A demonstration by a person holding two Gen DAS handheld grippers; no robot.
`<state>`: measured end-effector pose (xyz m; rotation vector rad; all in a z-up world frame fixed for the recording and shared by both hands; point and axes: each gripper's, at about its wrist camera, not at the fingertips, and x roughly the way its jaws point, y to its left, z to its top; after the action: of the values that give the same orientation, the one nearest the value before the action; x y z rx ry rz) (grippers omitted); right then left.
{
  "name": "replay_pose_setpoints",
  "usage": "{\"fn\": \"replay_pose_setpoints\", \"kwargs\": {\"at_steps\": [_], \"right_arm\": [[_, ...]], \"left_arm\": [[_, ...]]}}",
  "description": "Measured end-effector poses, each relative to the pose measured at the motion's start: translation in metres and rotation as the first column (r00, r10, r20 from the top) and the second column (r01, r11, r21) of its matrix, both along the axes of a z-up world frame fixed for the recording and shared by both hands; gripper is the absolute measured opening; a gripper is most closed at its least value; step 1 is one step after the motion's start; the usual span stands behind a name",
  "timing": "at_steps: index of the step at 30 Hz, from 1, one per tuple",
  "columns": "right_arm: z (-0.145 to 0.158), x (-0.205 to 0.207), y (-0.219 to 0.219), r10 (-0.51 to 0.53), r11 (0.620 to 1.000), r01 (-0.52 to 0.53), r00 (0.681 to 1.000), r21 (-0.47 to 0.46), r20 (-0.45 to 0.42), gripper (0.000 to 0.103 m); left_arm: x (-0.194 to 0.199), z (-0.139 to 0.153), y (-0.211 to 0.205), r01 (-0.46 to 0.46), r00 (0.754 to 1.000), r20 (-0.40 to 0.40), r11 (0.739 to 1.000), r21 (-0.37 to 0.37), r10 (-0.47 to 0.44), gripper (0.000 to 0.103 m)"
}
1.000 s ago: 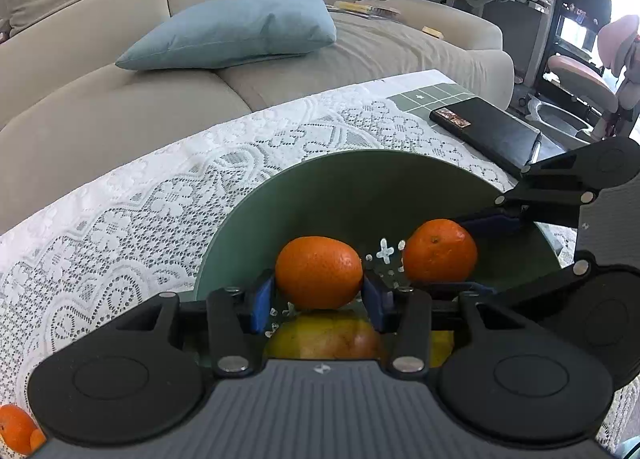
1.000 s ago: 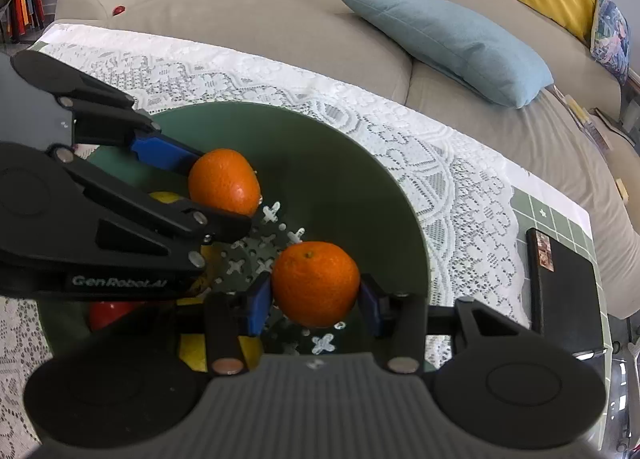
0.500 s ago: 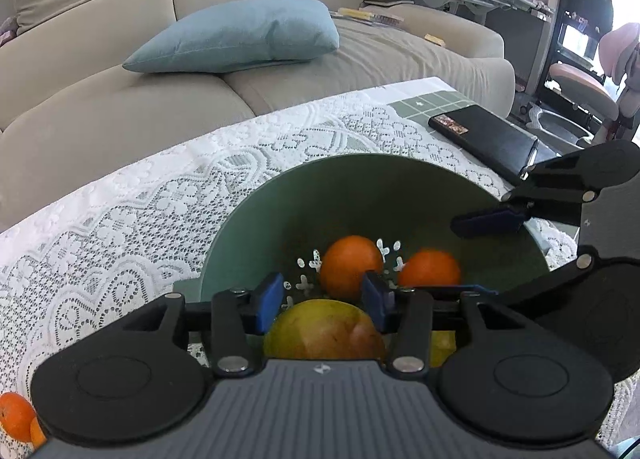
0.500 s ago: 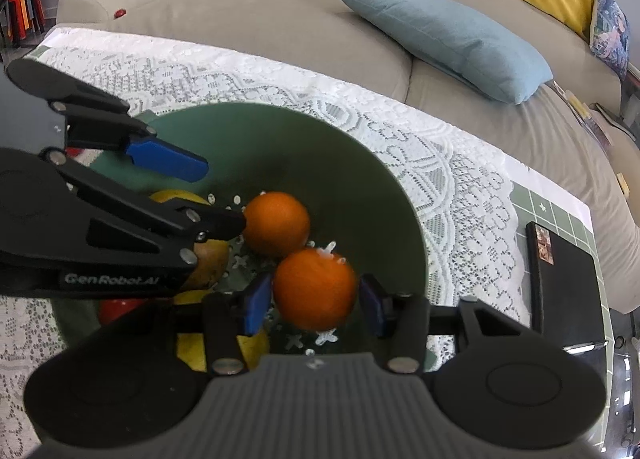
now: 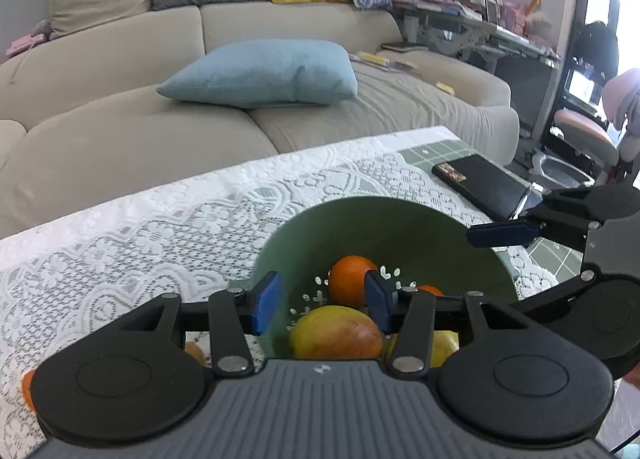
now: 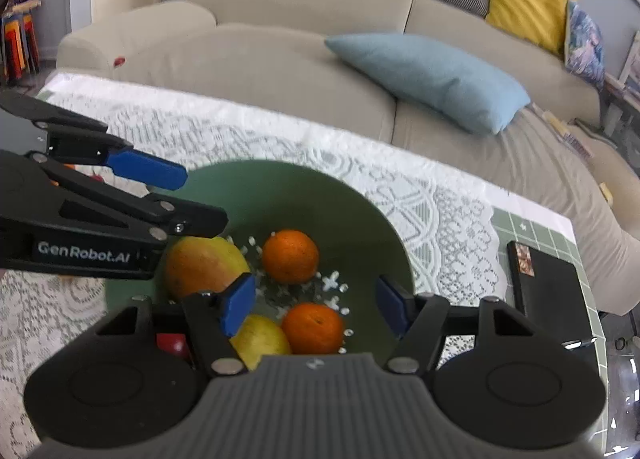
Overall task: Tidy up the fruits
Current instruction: 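Move both tools away from the colander toward the remaining fruit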
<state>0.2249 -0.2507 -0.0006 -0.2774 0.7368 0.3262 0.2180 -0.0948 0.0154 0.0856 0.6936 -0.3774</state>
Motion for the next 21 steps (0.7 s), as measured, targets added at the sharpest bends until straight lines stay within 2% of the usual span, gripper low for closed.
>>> {"fn": "replay_pose_setpoints", "kwargs": {"at_steps": [8, 11, 18, 21], "right_arm": [[0.009, -0.038, 0.016, -0.064, 0.993, 0.048, 0.986, 0.108, 0.151, 0.070], [0.008, -0.054, 0.026, -0.081, 0.987, 0.050, 0.976, 0.152, 0.203, 0.077], [0.002, -0.076, 0.058, -0.070, 0.971, 0.010, 0.967, 0.239, 0.245, 0.078], [-0.004, -0.080, 0.076, -0.045, 0.970, -0.016, 0.969, 0.243, 0.244, 0.080]], "left_arm": [[-0.031, 0.008, 0.035, -0.057, 0.997, 0.043, 0.998, -0.035, 0.059, 0.058], [-0.041, 0.008, 0.051, -0.103, 0.993, 0.050, 0.994, -0.035, 0.104, 0.058], [-0.062, 0.002, 0.092, -0.178, 0.982, 0.056, 0.981, -0.075, 0.182, 0.058], [-0.065, -0.003, 0.108, -0.215, 0.974, 0.056, 0.974, -0.071, 0.219, 0.058]]}}
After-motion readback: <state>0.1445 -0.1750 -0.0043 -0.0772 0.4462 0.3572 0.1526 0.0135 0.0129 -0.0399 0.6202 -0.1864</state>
